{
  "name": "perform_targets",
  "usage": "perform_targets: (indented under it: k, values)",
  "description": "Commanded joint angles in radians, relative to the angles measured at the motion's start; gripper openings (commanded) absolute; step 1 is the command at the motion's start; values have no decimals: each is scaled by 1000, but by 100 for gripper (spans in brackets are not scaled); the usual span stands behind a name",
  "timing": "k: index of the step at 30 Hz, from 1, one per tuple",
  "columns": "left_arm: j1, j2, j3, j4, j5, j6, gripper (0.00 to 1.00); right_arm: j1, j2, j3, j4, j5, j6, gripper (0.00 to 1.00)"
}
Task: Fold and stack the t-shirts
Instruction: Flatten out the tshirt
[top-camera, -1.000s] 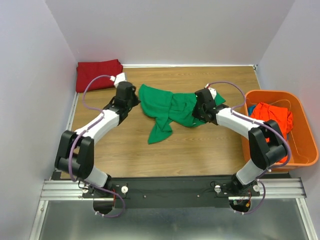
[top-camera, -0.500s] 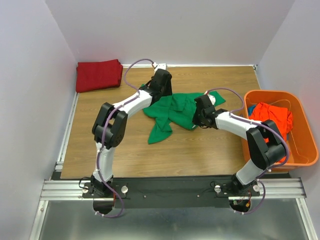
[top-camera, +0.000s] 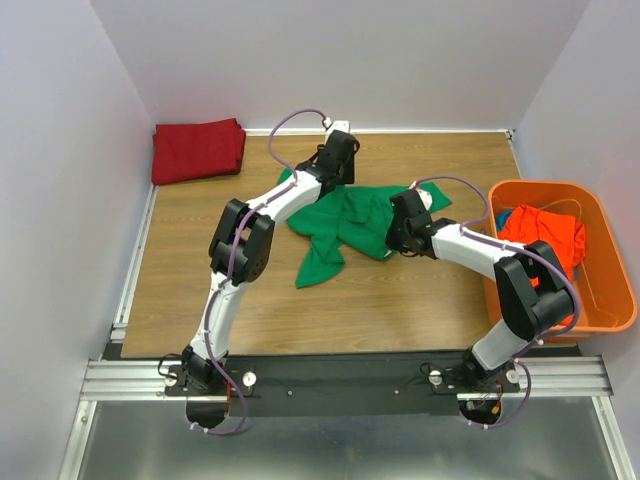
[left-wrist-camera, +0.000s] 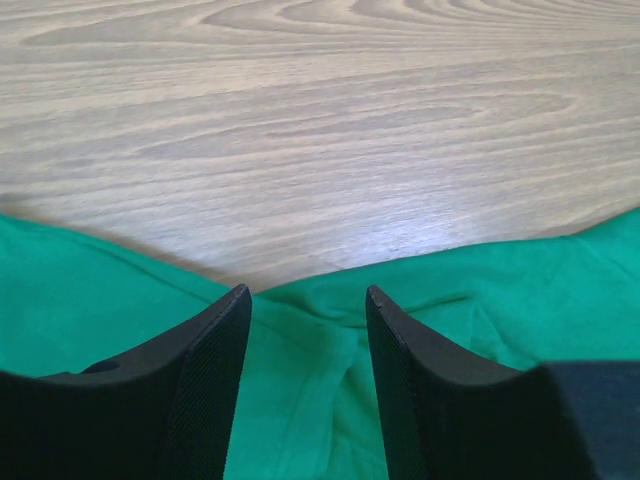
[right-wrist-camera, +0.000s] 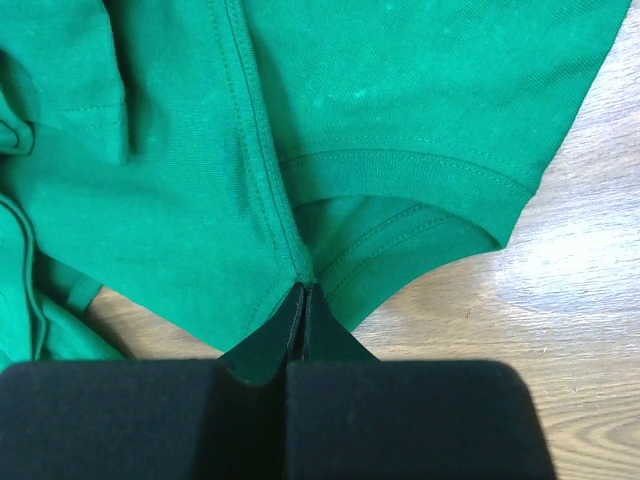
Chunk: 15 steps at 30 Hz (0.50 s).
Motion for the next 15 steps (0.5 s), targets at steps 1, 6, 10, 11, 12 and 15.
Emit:
perform_targets:
  k: [1, 6, 10, 11, 12, 15]
  values:
    - [-16, 49, 42, -57, -35, 14, 56, 4, -8, -14, 10, 4, 15, 1]
    - [-18, 42, -11, -57, -64, -18, 50, 4, -4, -15, 13, 7, 17, 1]
    - [-18, 37, -30, -54, -69, -24, 45, 4, 6, -14, 17, 2, 20, 1]
    - [-18, 36, -32, -54, -70, -24, 42, 4, 7, -14, 19, 1, 18, 1]
    - [-18, 36, -33, -56, -73, -25, 39, 4, 9, -12, 19, -1, 20, 1]
    - [-18, 19, -39, -56, -86, -27, 26, 4, 13, -11, 21, 1, 21, 1]
